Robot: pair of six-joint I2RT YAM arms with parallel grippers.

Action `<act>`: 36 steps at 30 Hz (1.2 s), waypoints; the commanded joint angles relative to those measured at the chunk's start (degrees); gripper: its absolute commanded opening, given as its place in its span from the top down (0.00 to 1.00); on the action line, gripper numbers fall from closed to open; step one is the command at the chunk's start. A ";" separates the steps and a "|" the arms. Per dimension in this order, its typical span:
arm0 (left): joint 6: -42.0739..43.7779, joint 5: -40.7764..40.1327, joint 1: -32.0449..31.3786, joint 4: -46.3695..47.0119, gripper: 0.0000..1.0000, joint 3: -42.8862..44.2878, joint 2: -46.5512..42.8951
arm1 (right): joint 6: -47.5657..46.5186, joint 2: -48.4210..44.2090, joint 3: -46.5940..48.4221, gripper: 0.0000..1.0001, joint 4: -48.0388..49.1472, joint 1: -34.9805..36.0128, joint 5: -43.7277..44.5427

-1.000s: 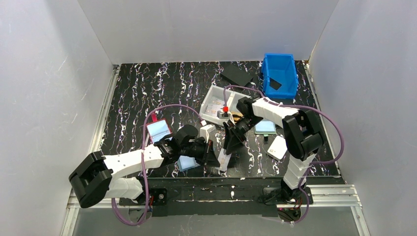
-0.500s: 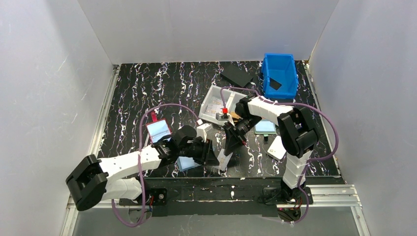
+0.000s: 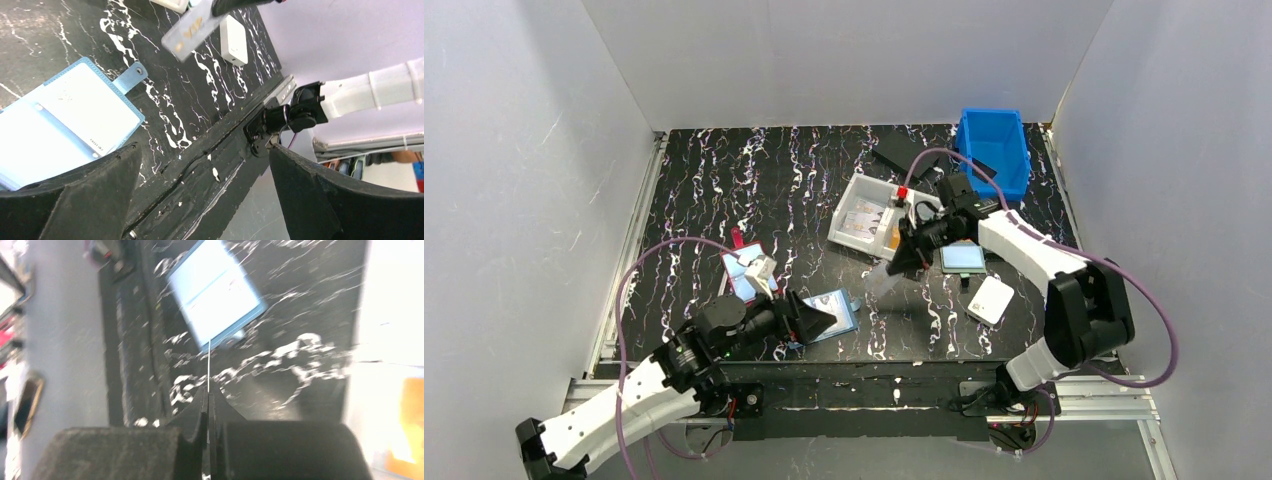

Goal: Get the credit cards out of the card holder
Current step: Place the credit card in the storage box.

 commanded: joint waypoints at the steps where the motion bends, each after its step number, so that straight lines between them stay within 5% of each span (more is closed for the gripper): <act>1: -4.67 -5.83 0.37 -5.85 0.02 -3.43 -7.53 | 23.52 -4.44 3.57 0.99 21.78 -0.13 12.89; 9: -10.82 -9.24 0.38 -6.98 0.02 -7.41 -14.14 | 45.59 -1.31 9.68 0.99 27.58 0.16 26.81; 17: -14.10 -9.88 0.36 -6.81 0.02 -7.44 -9.54 | 63.30 -1.53 9.05 0.99 33.07 1.48 42.90; 36: -15.60 -10.15 0.39 -9.20 0.02 -7.20 -10.00 | 68.83 8.91 9.91 0.98 36.11 3.94 46.50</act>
